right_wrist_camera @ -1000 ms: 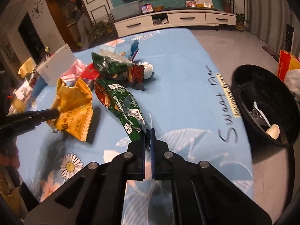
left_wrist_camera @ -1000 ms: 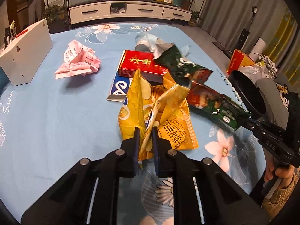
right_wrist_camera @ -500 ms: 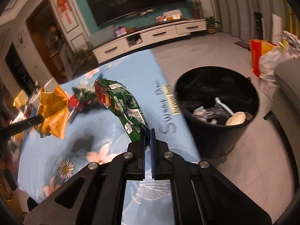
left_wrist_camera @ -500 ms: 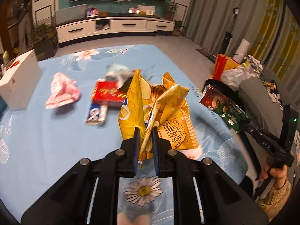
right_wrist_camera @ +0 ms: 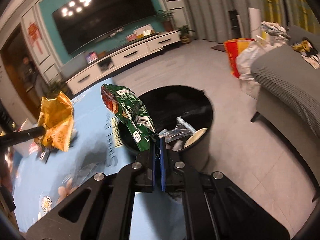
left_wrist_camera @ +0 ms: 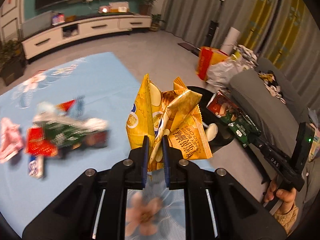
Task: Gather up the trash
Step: 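Carry both wrappers over the black bin and open both tools to drop them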
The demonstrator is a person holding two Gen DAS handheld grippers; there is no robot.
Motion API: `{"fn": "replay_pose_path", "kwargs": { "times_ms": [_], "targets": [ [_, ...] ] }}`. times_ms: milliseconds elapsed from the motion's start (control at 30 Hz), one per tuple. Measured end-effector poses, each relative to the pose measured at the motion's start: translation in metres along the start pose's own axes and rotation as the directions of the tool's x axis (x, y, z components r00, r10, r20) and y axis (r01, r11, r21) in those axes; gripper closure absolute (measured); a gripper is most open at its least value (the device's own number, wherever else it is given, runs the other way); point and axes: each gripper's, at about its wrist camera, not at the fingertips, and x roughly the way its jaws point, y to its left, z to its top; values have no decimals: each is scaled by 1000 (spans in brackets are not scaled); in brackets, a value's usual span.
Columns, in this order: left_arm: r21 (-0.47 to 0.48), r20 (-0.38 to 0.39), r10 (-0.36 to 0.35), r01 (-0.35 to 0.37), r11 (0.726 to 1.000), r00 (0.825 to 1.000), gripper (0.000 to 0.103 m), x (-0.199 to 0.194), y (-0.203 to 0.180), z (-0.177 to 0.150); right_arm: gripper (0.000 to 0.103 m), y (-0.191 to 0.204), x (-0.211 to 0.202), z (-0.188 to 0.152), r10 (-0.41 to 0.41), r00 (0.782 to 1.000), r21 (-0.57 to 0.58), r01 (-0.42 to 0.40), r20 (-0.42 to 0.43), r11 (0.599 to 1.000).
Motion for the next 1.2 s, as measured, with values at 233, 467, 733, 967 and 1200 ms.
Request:
{"fn": "replay_pose_path", "kwargs": {
  "times_ms": [233, 467, 733, 967, 1200],
  "targets": [
    [-13, -50, -117, 116, 993, 992, 89, 51, -31, 32, 98, -27, 11, 5, -44, 999, 47, 43, 8, 998],
    [-12, -100, -148, 148, 989, 984, 89, 102, -59, 46, 98, -41, 25, 7, -112, 994, 68, 112, -5, 991],
    [34, -129, -103, 108, 994, 986, 85, 137, -86, 48, 98, -49, 48, 16, -134, 990, 85, 137, -38, 987],
    [60, -130, -63, 72, 996, 989, 55, 148, -94, 48, 60, -47, 62, 19, -99, 993, 101, 106, -69, 989],
    [119, -114, 4, 10, 993, 994, 30, 129, -94, 36, 58, -44, 49, 11, -73, 995, 107, 80, -64, 991]
  ]
}}
